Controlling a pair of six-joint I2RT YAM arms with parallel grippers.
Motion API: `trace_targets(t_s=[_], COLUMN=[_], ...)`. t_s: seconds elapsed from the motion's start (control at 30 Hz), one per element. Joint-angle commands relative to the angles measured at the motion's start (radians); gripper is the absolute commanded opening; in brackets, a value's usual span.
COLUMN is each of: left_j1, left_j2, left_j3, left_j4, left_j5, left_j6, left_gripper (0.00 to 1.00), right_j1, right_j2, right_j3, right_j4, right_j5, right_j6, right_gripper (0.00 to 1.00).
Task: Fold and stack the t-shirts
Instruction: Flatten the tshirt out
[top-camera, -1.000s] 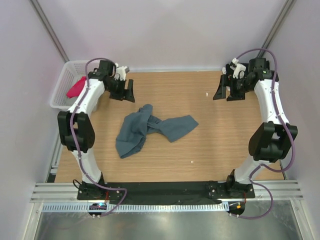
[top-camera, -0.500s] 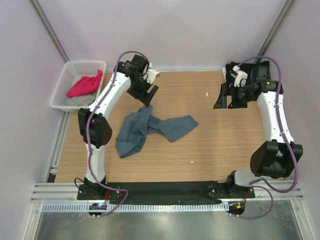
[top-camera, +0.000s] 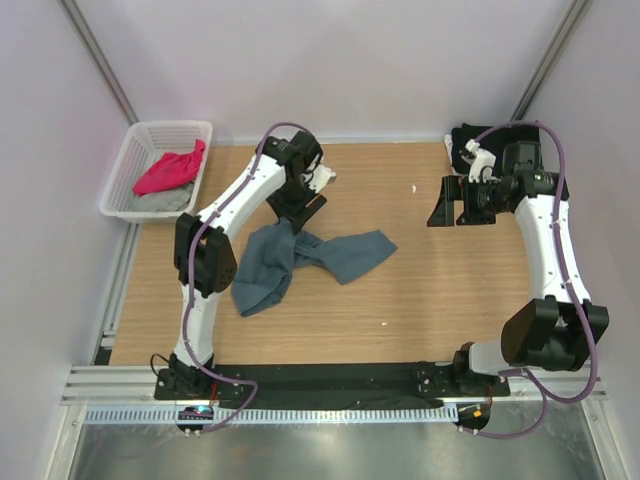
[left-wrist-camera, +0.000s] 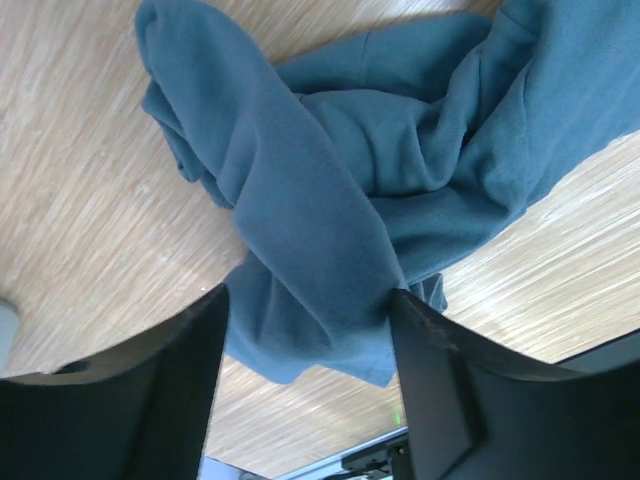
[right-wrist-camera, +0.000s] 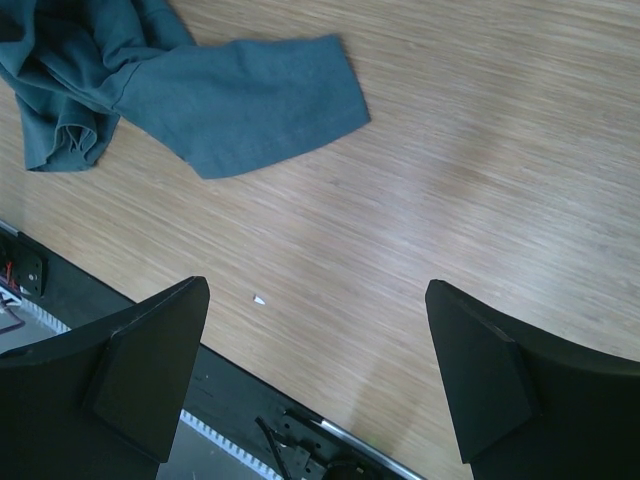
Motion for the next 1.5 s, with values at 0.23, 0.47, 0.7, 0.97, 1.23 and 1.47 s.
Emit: trace_targets(t_s=[0.23,0.47,0.7,0.97,1.23,1.47], left_j1=[-0.011,-0.015,-0.126,-0.429,-0.506,-0.408], left_j2=[0.026,-0.004,-0.148,-0.438,-0.483,-0.514], left_j3=[-0.043,0.102,0.377,0.213,0.091,-0.262], left_j4=[-0.066,-0.048,-0.141,-0.184,-0.138,0.145], left_j5=[-0.045,-0.087,0.111,0.087,-0.094,-0.218], left_j6=[0.019,0.023,0.06,0.106,0.14,0.196], left_gripper=[0.2,0.0,0.0,0.0,0.11,0.79], right_j1=[-0.016,-0.026,-0.039,-0.039,-0.039,-0.032], right_j2=[-0.116,-0.131,-0.133,-0.151,-0.114,-0.071], right_j3=[-0.057,-0.058,0.012,0.0,0.043,0.058], right_j4=[0.017,0.027,0.051,0.048,0.041,-0.184], right_j5=[0.014,0.024,0.042,0.013,-0.041,-0.202], right_j6=[-0.02,-0.019,0.01,0.023,0.024,-0.187], right_gripper=[0.97,0.97,0.97,0.96,0.97,0.97])
